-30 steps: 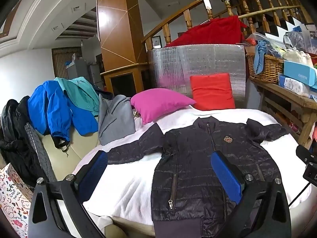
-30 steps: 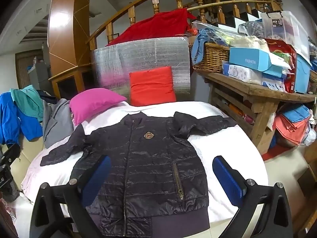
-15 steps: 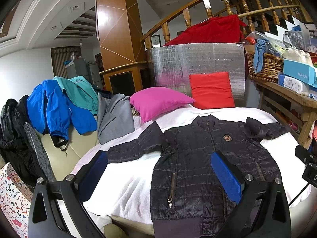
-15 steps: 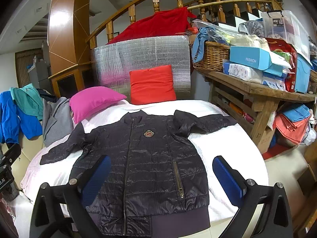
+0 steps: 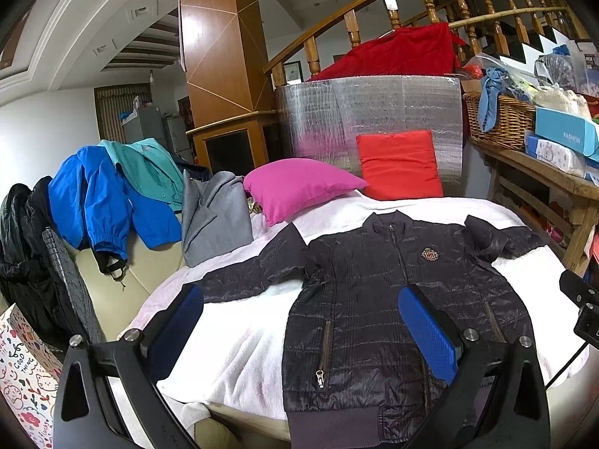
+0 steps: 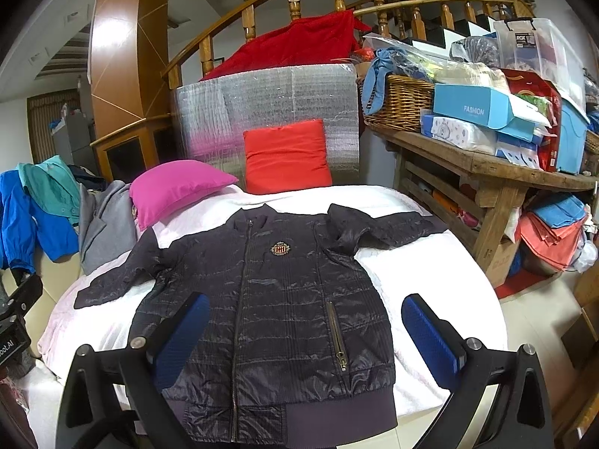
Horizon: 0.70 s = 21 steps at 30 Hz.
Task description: Fold large clothes
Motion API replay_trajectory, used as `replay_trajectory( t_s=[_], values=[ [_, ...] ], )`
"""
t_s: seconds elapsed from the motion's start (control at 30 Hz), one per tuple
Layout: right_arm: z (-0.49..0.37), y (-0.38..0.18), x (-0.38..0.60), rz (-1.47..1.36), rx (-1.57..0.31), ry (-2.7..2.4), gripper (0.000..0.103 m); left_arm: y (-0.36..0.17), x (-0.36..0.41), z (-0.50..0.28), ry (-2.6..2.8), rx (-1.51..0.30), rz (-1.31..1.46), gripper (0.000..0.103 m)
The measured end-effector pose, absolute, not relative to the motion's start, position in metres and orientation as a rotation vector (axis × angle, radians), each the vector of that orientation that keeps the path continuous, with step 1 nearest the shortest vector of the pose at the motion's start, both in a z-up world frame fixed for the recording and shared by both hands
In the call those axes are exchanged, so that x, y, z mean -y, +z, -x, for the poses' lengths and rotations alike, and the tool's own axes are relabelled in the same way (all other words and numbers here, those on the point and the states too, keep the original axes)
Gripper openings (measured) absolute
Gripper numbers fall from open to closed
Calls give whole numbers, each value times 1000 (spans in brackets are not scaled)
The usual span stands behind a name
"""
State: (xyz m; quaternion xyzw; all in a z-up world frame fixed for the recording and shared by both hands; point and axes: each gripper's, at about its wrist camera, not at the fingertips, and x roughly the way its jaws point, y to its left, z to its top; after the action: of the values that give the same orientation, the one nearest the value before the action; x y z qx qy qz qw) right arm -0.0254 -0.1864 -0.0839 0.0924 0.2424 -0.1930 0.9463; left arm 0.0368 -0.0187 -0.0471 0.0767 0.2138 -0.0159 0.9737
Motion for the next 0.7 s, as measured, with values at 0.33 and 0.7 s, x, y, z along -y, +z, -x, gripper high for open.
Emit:
replay_trajectory(
  t_s=[0.33, 0.7],
  values=[
    [24, -85, 185, -186, -499, -391, 103, -49, 17, -38, -32, -436, -150, 103],
    [23, -86, 184, -186, -498, -392, 103, -51, 17, -37, -30, -435, -149, 103]
  ],
)
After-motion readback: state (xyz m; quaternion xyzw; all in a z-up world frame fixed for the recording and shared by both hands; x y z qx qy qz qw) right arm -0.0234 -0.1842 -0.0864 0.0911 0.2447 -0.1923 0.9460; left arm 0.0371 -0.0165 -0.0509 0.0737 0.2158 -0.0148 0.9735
